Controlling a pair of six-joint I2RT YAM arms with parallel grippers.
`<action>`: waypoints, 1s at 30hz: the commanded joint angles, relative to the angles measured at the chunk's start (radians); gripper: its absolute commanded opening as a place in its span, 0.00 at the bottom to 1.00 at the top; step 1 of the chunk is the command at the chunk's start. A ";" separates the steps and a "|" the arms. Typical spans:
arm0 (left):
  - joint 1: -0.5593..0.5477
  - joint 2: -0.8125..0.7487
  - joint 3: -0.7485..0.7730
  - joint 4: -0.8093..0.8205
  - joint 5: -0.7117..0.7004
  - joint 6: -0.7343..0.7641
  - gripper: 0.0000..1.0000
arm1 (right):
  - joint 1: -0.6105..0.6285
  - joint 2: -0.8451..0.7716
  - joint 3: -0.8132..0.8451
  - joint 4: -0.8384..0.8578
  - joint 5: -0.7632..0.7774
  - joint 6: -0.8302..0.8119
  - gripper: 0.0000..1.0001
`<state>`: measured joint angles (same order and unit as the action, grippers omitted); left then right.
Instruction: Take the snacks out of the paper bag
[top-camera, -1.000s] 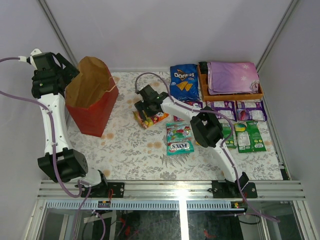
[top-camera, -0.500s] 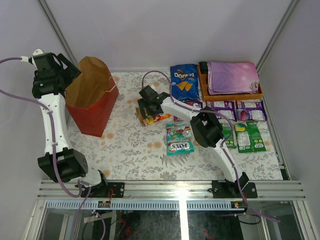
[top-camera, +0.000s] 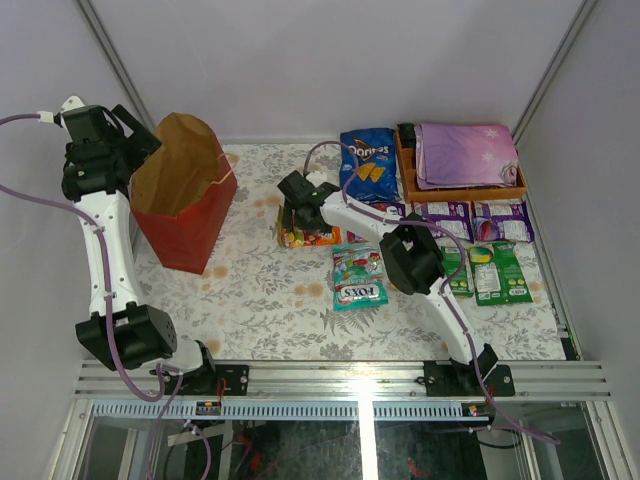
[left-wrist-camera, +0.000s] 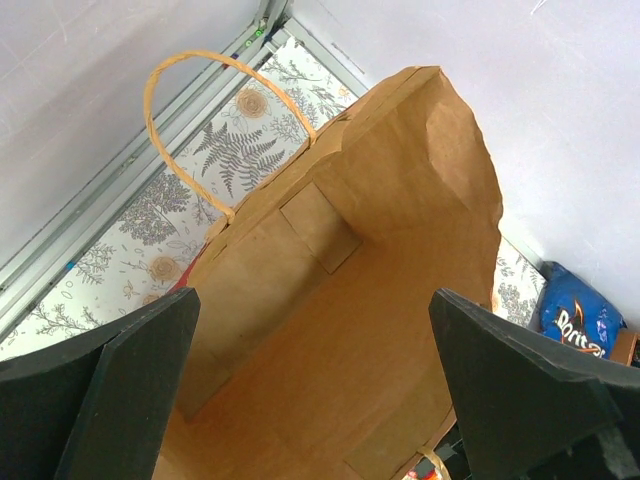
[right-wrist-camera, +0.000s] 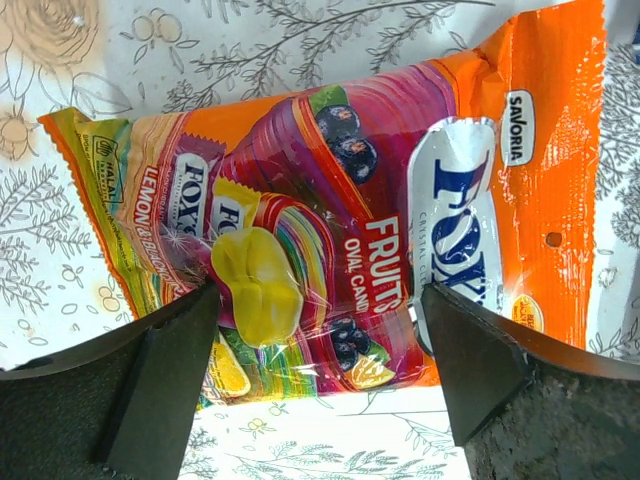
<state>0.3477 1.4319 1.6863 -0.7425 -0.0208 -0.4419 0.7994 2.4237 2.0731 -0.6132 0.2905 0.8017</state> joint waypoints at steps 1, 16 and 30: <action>-0.004 -0.021 -0.001 0.051 0.026 0.025 1.00 | 0.001 0.053 0.021 -0.148 0.078 0.152 0.89; -0.004 -0.050 0.005 0.045 0.029 0.028 1.00 | 0.002 0.046 0.011 -0.097 0.011 0.166 0.86; -0.005 -0.064 0.006 0.048 0.035 0.034 1.00 | 0.022 0.026 -0.016 -0.083 -0.235 -0.642 0.94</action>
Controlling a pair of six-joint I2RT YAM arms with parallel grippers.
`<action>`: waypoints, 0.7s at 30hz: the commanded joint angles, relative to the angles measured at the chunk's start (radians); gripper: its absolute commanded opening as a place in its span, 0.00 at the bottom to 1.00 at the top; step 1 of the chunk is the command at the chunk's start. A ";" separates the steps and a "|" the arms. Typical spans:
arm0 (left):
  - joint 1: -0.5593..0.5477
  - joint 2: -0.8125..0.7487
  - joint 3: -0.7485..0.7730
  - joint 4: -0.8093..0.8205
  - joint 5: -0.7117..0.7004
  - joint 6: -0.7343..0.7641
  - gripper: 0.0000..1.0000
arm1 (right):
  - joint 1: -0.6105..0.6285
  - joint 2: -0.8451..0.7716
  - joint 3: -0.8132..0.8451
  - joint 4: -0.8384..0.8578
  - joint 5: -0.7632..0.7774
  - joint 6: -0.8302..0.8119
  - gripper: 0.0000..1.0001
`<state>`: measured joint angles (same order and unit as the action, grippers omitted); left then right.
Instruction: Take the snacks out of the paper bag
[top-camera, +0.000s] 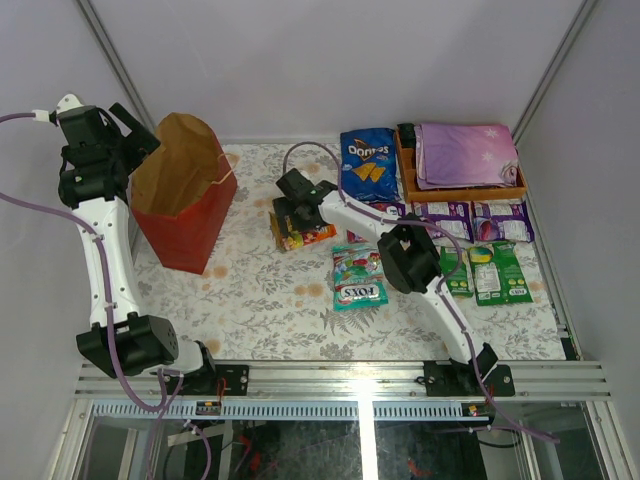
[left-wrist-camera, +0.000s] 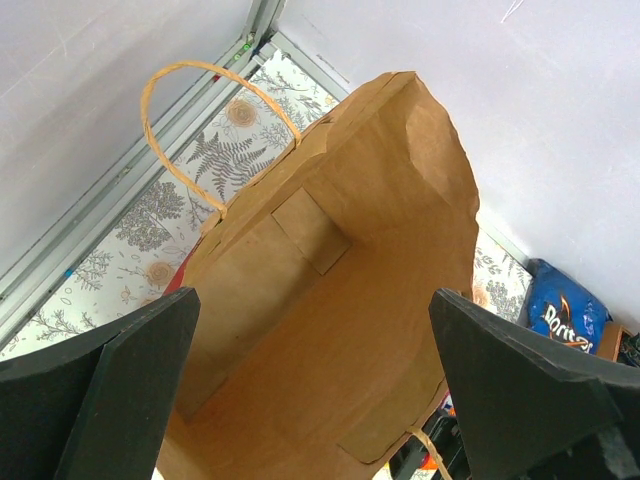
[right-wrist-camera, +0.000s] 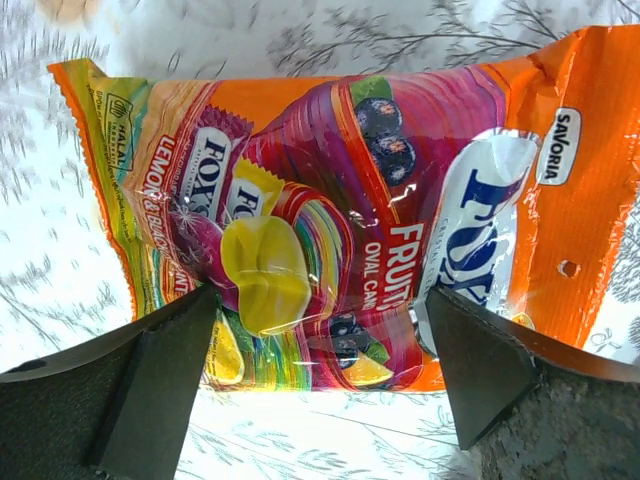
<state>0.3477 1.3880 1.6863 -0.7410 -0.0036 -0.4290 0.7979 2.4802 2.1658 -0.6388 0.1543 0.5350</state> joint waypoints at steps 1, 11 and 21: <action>-0.005 -0.021 0.006 0.048 0.019 0.021 1.00 | 0.026 -0.056 -0.148 -0.055 -0.113 -0.463 0.94; -0.005 -0.026 0.004 0.055 0.033 0.022 1.00 | 0.044 -0.216 -0.326 -0.082 -0.115 -1.066 0.97; -0.005 -0.033 -0.002 0.054 0.028 0.027 1.00 | 0.046 -0.465 -0.406 0.237 -0.377 -1.060 0.98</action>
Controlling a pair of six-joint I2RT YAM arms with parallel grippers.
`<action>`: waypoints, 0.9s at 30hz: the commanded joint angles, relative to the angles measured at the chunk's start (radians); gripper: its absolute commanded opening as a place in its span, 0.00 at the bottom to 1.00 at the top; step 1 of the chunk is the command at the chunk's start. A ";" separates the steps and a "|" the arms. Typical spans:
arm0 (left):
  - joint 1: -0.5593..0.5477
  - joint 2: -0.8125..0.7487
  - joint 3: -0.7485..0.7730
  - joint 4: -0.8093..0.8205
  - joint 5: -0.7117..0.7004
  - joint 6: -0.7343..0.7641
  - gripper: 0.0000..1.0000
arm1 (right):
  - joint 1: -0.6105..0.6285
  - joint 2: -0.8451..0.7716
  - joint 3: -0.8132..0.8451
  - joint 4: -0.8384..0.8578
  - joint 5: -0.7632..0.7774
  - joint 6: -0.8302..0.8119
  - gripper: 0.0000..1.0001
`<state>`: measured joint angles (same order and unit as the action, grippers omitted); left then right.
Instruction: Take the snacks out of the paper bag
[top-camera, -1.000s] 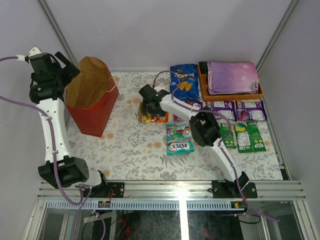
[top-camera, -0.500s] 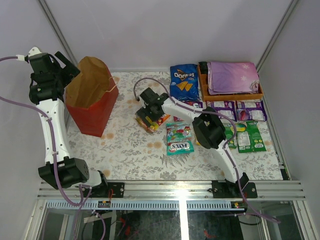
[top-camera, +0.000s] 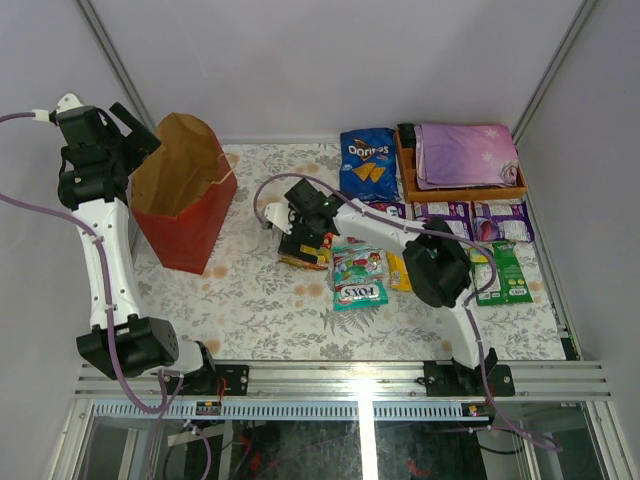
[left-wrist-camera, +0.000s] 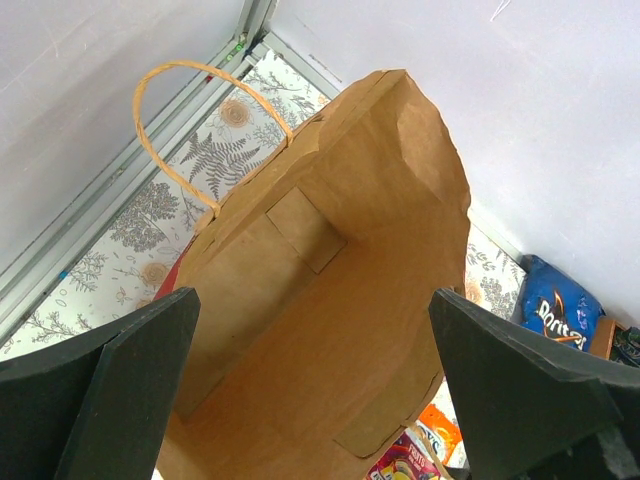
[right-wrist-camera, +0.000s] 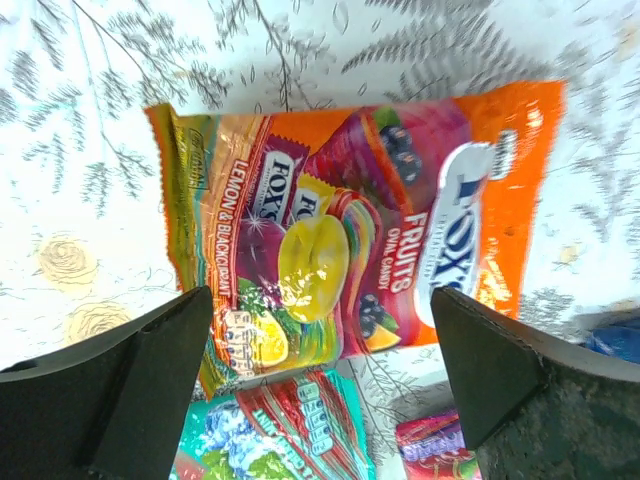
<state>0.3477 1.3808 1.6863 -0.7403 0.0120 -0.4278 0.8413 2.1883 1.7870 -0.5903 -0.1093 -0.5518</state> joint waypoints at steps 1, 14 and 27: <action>-0.004 -0.027 -0.004 0.054 0.012 0.027 1.00 | 0.002 -0.199 -0.043 0.258 -0.069 0.102 0.98; -0.003 -0.049 -0.026 0.067 0.045 0.024 1.00 | 0.065 -0.184 -0.020 0.015 0.646 1.539 0.88; -0.004 -0.044 -0.033 0.065 0.058 0.029 1.00 | 0.064 0.111 0.190 -0.175 0.545 1.654 0.88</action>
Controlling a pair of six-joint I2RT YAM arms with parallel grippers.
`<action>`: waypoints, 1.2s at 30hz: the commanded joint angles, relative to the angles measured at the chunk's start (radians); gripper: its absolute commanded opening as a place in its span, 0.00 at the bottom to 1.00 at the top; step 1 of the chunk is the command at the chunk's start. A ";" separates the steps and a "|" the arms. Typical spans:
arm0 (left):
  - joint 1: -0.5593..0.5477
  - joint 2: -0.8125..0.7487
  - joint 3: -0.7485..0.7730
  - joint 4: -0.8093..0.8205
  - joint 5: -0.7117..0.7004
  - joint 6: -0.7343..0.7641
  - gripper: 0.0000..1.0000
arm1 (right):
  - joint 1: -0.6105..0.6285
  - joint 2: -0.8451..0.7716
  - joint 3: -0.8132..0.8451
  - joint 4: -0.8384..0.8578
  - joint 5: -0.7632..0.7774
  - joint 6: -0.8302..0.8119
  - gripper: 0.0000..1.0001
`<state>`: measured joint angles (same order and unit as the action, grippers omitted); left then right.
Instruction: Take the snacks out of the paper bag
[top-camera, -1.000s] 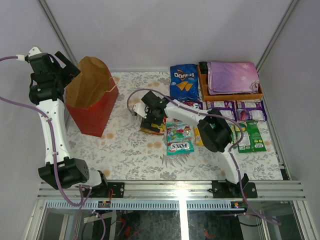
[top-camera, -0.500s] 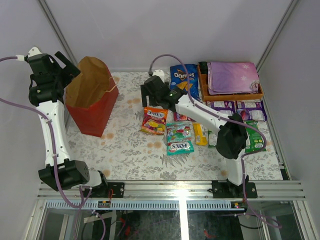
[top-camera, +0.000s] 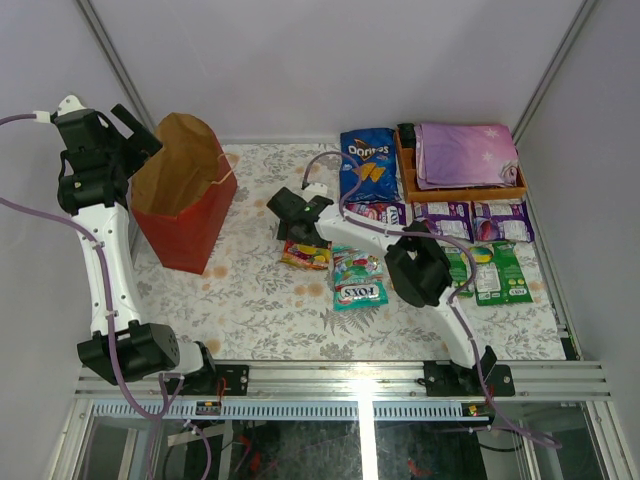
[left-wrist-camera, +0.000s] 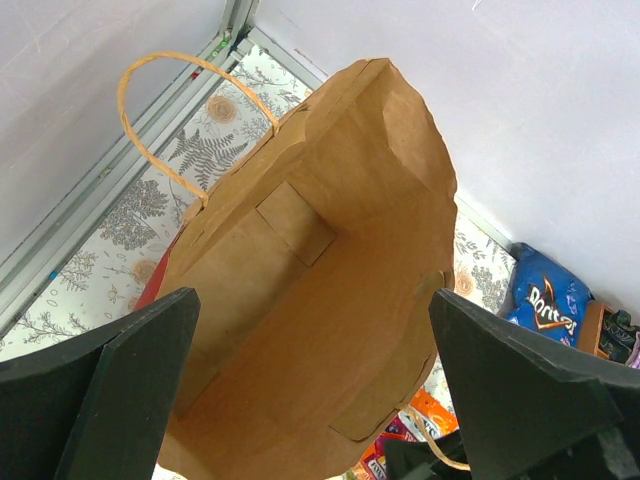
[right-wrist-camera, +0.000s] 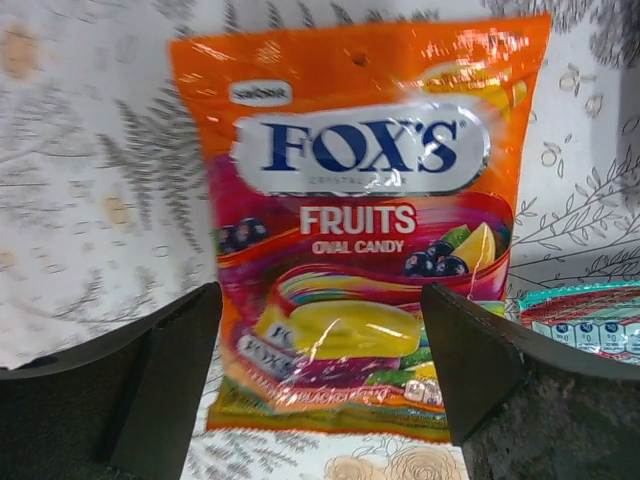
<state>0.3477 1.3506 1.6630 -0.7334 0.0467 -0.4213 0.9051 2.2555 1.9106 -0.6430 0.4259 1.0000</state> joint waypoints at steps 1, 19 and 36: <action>-0.003 -0.015 -0.009 0.058 0.024 0.021 1.00 | 0.001 0.050 0.055 -0.123 0.008 0.109 0.87; -0.003 -0.015 -0.008 0.058 0.032 0.018 1.00 | -0.025 0.150 0.061 0.023 -0.050 -0.185 0.83; -0.476 -0.155 -0.038 0.055 -0.026 0.234 1.00 | -0.103 -0.028 0.277 0.129 -0.137 -0.545 0.99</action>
<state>-0.0280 1.2736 1.6444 -0.7303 0.0452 -0.2874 0.8078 2.3791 2.1307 -0.5789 0.3031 0.5350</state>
